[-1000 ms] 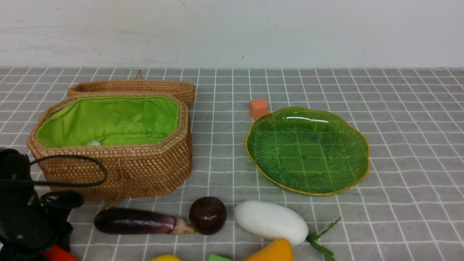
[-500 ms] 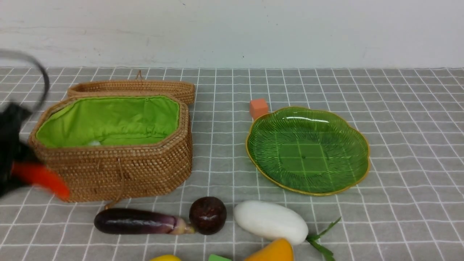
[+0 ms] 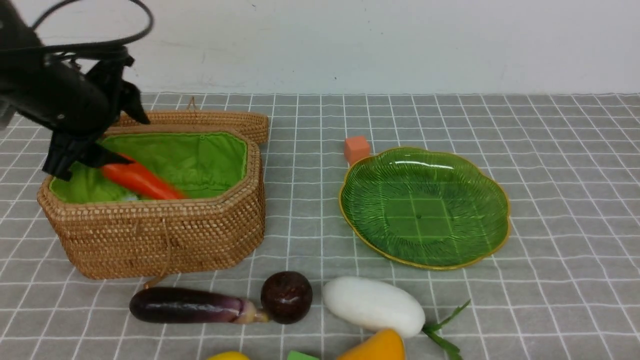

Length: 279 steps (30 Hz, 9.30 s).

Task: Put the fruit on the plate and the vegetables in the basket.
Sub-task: Use the left arm to grab a carrot and put it into the left basket, then use the left arm to grab an eggplant and put it into the left basket, then grab a lemon with your left arm and place it on the plate on the right, then use the right arm to grab a mango and put it into the right plate

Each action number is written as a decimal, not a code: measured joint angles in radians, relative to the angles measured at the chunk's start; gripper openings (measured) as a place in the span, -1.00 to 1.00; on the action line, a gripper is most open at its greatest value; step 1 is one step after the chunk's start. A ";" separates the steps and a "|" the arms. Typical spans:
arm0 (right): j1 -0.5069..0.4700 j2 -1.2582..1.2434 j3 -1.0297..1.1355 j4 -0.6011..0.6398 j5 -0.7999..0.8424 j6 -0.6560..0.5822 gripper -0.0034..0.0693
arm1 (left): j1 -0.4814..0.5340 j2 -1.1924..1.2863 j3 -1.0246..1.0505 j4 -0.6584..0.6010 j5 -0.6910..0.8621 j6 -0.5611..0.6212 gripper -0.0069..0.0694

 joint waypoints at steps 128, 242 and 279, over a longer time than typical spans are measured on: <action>0.000 0.000 0.000 0.000 0.000 0.000 -0.24 | -0.606 -0.068 0.458 0.203 0.208 1.205 0.87; 0.000 0.000 0.000 0.000 0.000 0.000 -0.24 | -0.655 -1.359 0.791 0.508 0.157 0.439 -0.85; 0.000 0.000 0.000 0.000 0.000 0.000 -0.24 | 0.052 -1.641 1.304 0.190 -0.390 1.017 -0.83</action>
